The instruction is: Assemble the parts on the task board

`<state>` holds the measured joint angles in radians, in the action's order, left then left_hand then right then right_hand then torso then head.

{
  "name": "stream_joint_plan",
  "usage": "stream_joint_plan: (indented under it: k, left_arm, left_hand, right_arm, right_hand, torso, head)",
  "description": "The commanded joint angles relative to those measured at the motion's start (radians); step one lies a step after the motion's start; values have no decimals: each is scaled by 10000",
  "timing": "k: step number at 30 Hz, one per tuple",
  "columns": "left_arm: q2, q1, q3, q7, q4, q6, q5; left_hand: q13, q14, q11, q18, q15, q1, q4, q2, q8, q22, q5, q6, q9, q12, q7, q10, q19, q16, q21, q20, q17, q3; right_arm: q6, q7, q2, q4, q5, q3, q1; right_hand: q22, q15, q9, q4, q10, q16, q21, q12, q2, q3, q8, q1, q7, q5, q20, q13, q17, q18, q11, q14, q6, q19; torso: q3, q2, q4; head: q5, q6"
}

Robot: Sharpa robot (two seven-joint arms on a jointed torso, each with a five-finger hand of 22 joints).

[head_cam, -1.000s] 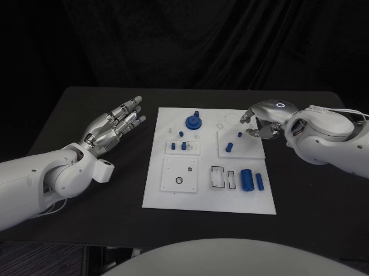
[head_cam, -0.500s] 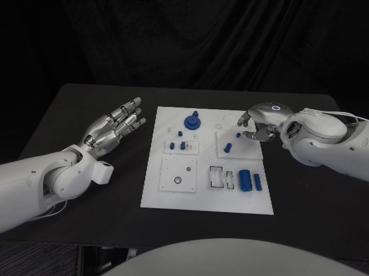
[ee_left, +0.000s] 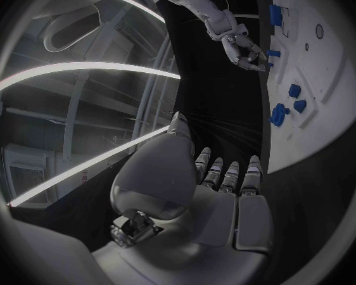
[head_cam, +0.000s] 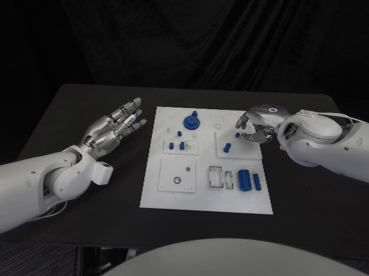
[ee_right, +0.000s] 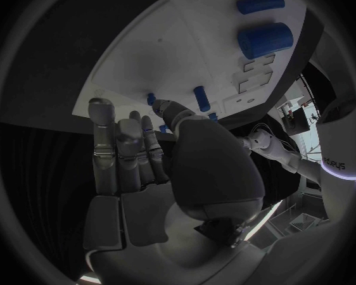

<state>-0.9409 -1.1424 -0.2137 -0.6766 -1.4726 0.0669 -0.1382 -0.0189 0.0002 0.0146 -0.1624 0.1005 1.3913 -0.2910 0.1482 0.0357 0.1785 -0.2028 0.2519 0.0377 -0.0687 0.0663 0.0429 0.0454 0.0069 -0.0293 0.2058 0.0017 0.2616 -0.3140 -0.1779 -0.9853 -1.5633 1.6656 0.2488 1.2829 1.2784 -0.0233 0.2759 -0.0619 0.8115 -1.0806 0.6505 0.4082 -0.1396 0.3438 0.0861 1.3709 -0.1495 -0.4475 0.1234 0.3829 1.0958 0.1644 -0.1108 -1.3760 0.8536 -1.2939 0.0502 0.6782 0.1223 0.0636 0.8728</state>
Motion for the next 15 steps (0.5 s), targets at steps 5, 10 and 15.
stream_joint_plan:
  k: [5, 10, 15]
  left_arm:
    - [11, 32, 10, -1023, -1, 202, 88]
    - [18, 44, 9, -972, 27, 249, 88]
    - [39, 68, 9, -926, 55, 309, 88]
  left_hand:
    - [5, -2, 86, -155, 59, -80, 4, 23, -39, -13, 3, -50, -18, -43, 49, -19, 21, -69, -16, 86, -17, 47]
    - [9, -2, 130, -156, 98, -67, 20, 45, -49, 34, -27, -110, -27, -31, 72, -29, 44, -69, -31, 118, -17, 48]
    - [12, -2, 175, -157, 164, -37, 36, 72, -55, 70, -65, -170, -35, -21, 92, -41, 75, -69, -49, 176, -17, 48]
  right_arm:
    - [47, 123, 124, 138, -46, -6, -128]
    - [49, 161, 226, 243, -47, -7, -205]
    - [32, 185, 317, 328, -48, -7, -277]
  right_hand:
    - [48, 4, 55, 27, 129, -79, 106, 40, 68, 97, 85, -77, -23, 114, -17, -47, -5, -110, 6, -58, 211, -109]
    - [95, 28, 160, 66, 241, -129, 154, 92, 88, 138, 218, -57, 26, 102, -36, -73, 0, -117, 33, -76, 444, -134]
    - [120, 42, 202, 79, 330, -156, 192, 141, 107, 152, 251, -52, 55, 115, -47, -70, 7, -120, 57, -89, 492, -153]
  torso:
    - [16, -1, -24]
    - [22, -1, -26]
    - [27, -4, -16]
  head:
    - [-41, -2]
    - [-50, -2]
    - [-25, -2]
